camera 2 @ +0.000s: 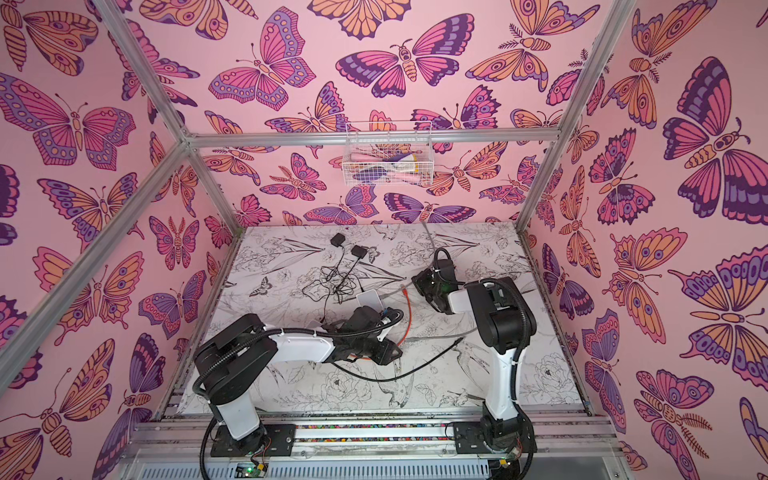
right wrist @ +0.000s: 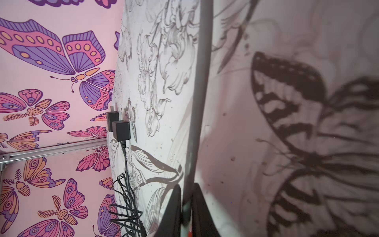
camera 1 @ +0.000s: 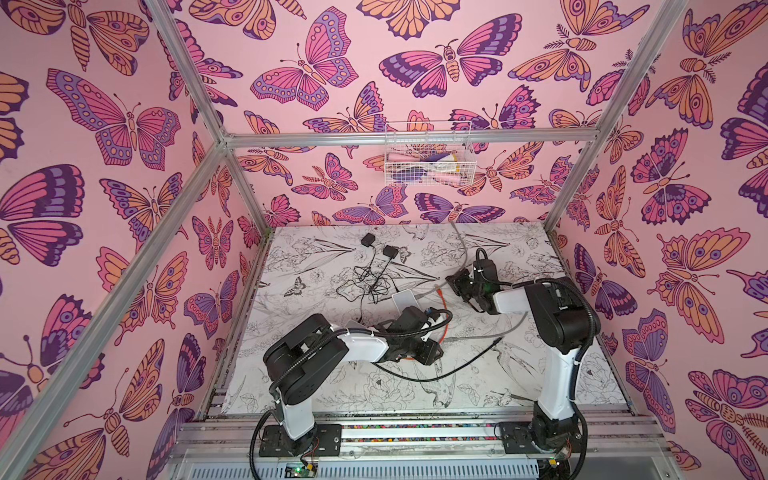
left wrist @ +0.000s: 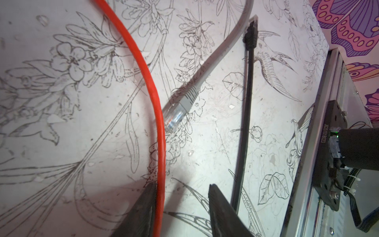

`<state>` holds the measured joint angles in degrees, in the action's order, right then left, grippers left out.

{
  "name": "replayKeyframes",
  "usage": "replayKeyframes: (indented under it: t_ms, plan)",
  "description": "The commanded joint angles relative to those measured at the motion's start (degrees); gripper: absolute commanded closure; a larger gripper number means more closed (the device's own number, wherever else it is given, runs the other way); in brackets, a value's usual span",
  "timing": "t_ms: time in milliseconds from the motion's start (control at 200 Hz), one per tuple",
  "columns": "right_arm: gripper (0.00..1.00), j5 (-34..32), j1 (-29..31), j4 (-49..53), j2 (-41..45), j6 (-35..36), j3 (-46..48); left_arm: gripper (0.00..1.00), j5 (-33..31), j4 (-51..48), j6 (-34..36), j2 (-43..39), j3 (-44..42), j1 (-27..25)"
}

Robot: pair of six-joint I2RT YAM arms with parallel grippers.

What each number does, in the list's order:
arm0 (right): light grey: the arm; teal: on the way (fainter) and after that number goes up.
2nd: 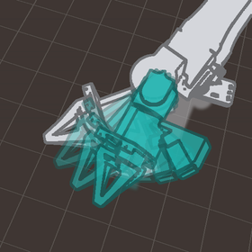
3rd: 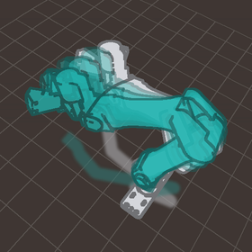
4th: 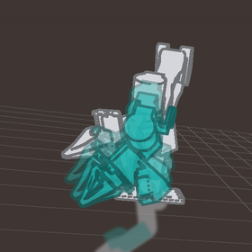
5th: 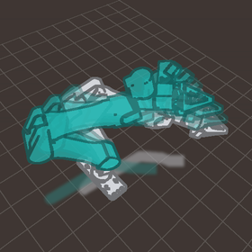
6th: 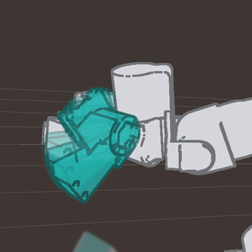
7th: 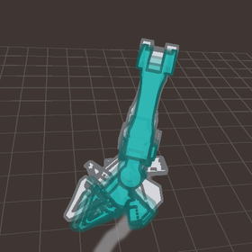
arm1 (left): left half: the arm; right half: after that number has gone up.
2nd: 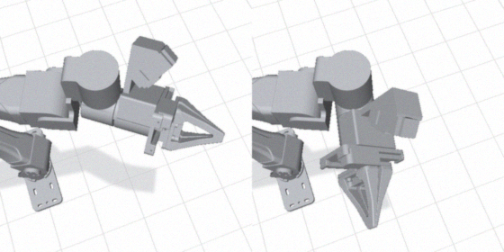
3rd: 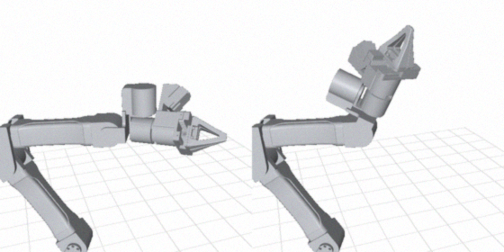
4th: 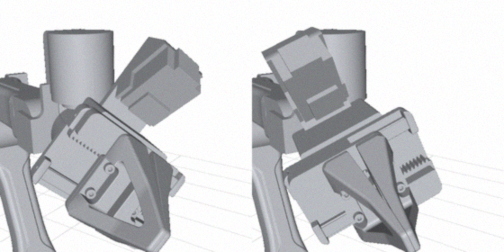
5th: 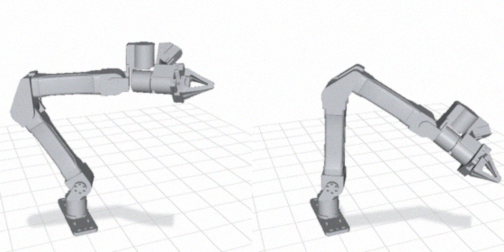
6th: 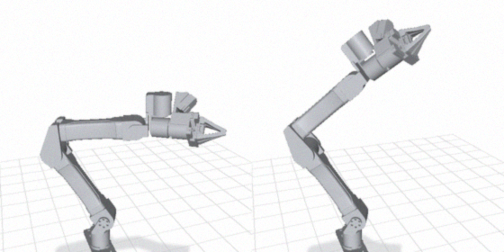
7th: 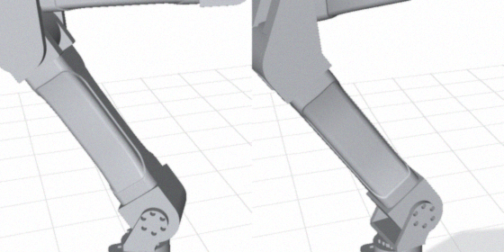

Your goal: Insert the plug into the switch port

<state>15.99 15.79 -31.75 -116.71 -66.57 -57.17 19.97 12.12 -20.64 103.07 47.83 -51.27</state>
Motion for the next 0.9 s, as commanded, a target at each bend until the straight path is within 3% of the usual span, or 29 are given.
replayKeyframes:
  t_ms: [0, 195, 381, 561, 726, 896]
  plan:
    - [0.88, -0.05, 1.14, 1.18, -0.16, 0.25, -4.96, 0.56, 1.03, -1.87, -0.27, -0.1, -2.95, -0.76]
    - [0.84, -0.32, 1.91, 9.94, -1.32, 3.82, -11.47, 0.57, 1.26, -1.68, -0.23, -1.58, -5.19, -1.47]
    - [0.6, -2.88, 1.83, 12.25, 1.98, 6.33, -6.74, 0.57, 1.22, -1.73, 0.33, -3.71, -7.1, -1.64]
    - [0.46, -7.62, 1.85, 18.76, 14.59, 16.56, 1.5, 0.55, -0.55, -4.0, 2.48, -7.8, -9.4, -1.32]
    - [0.29, -14.31, 2.29, 31.41, 29.26, 30.47, 6.17, 0.4, -3.7, -8.41, 5.29, -12.48, -8.28, -0.71]
    - [0.23, -21.23, 2.31, 37.66, 44.61, 34.06, 13.05, 0.39, -8.62, -13.53, 10.9, -14.95, -1.95, -3.16]
